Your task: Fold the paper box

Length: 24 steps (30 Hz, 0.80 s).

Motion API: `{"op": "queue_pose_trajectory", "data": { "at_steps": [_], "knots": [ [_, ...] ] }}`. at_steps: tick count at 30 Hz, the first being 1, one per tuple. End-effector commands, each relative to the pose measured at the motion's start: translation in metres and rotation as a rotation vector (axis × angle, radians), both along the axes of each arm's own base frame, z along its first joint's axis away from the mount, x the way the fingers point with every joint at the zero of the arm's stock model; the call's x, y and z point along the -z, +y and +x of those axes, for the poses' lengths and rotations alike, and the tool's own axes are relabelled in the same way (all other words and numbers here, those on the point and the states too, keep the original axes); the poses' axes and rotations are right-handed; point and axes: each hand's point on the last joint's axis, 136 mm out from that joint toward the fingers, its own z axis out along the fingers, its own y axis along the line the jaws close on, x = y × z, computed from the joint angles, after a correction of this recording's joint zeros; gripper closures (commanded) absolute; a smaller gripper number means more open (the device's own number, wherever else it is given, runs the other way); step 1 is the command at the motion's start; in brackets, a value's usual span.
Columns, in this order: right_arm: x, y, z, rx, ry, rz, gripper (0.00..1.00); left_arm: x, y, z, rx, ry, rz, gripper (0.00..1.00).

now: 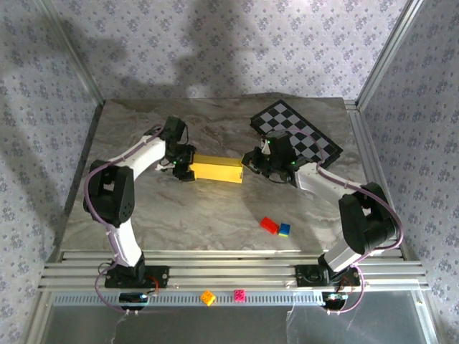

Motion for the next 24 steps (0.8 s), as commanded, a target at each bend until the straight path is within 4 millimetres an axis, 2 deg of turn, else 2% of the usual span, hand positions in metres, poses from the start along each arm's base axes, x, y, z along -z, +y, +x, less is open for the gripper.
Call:
{"op": "queue_pose_trajectory", "data": {
  "at_steps": [1,3,5,10,17,21,24],
  "knots": [
    [0.064,-0.021,-0.036,-0.037,0.177,-0.212,1.0,-0.02,0.014,0.01,0.017,-0.089,0.006,0.22],
    [0.062,-0.021,-0.036,-0.049,0.171,-0.232,1.0,-0.033,0.019,0.014,0.036,-0.127,0.007,0.15],
    [0.062,-0.021,-0.034,-0.051,0.17,-0.244,0.99,-0.039,0.028,0.008,0.053,-0.123,0.011,0.13],
    [0.059,-0.019,-0.031,-0.058,0.164,-0.252,0.99,-0.05,0.048,0.004,0.069,-0.156,0.013,0.12],
    [0.051,-0.012,-0.031,-0.092,0.1,-0.286,0.99,-0.071,0.076,-0.004,0.105,-0.219,0.08,0.22],
    [0.042,-0.005,-0.04,-0.164,-0.013,-0.357,1.0,-0.081,0.076,0.0,0.192,-0.298,0.101,0.27],
    [0.04,-0.007,-0.054,-0.216,-0.086,-0.438,0.99,-0.08,0.074,-0.008,0.262,-0.296,0.123,0.27]
  ]
}}
